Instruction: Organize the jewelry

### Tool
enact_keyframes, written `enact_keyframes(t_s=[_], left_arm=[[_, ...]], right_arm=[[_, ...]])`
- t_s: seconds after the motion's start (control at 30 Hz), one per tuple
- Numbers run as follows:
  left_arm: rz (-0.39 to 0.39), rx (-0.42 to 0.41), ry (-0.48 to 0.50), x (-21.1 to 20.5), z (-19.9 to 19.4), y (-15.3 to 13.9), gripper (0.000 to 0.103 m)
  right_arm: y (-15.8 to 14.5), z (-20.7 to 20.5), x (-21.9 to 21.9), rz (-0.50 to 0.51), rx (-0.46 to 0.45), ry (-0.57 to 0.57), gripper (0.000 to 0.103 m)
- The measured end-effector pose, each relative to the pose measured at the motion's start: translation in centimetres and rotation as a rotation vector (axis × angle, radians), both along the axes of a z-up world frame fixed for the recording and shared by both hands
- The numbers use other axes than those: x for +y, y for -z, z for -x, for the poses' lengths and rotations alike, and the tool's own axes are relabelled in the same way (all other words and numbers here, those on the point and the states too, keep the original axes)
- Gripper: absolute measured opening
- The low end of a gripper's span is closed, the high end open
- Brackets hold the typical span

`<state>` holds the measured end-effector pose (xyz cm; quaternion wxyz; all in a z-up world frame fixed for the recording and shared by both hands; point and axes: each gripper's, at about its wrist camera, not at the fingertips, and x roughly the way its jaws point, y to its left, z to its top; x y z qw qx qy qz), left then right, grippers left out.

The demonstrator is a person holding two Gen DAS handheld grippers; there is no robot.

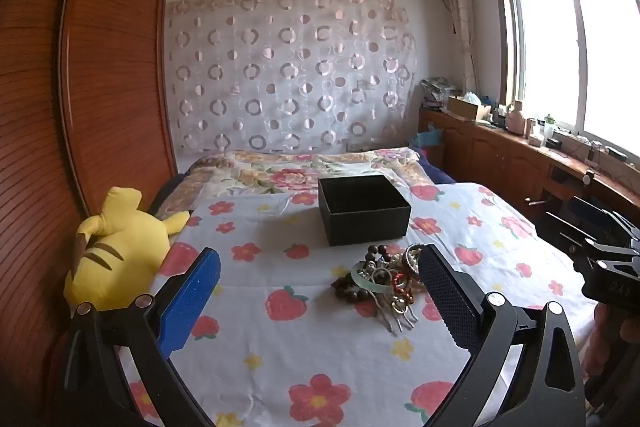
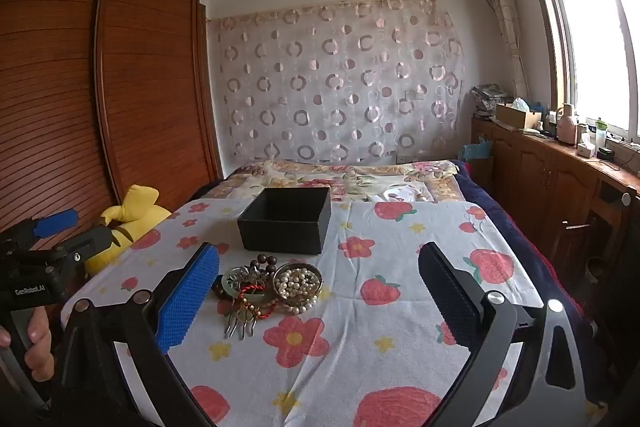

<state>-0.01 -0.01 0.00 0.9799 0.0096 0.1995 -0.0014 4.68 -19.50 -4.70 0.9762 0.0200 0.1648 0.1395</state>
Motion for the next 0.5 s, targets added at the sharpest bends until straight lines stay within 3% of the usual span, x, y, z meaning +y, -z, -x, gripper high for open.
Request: enact_keyframes(t_s=[0.5], left_arm=[[0.005, 0.0, 0.0, 0.03, -0.03, 0.0, 0.096]], right_arm=[[0.07, 0.08, -0.04, 0.0, 0.002, -0.002, 0.101]])
